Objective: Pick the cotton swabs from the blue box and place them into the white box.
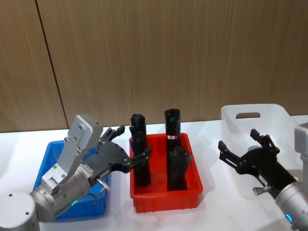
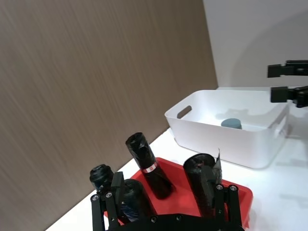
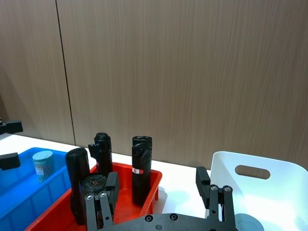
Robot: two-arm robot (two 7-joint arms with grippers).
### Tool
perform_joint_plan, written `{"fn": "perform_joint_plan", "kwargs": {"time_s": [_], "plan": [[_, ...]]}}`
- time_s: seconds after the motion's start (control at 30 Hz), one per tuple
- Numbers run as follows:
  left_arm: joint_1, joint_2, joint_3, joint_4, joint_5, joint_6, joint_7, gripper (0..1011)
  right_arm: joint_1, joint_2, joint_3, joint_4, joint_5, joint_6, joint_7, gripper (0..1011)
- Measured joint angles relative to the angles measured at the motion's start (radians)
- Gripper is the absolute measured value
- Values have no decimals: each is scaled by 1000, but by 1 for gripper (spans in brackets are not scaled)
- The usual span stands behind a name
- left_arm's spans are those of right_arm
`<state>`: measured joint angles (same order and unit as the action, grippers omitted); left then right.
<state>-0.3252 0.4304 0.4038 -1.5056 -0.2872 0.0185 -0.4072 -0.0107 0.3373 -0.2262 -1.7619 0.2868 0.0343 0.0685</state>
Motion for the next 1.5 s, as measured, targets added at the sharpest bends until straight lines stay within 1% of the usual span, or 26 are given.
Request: {"fn": "perform_joint_plan", "kwargs": {"time_s": [0.03,0.2,0.43,0.53,0.77,0.97,1.13,1.5], "plan": [[4,-2,3,-6,4,0,20,1004,-2,0,0,-2,0,0,-1,1002],[17,-10,10,-24,17,-1,79,1004,-5,0,0,-6,1,-1,-3,1001],[40,-22,23,-55,40,-2,179,1004,-5,0,0,-6,1,-1,-3,1001],[46,-26,27,-64,46,-2,208,1004,-5,0,0,-6,1,-1,-3,1002],[68,-38,39,-94,68,-4,307,1004,-4,0,0,-6,1,-1,-3,1002],[82,-46,48,-114,82,-5,371,1004,-4,0,0,-6,1,-1,-3,1001],[87,-48,51,-121,87,-5,392,1004,-4,0,0,-5,1,0,-2,1001],[88,-49,51,-121,88,-5,396,1004,-4,0,0,-5,1,0,-2,1002]]}}
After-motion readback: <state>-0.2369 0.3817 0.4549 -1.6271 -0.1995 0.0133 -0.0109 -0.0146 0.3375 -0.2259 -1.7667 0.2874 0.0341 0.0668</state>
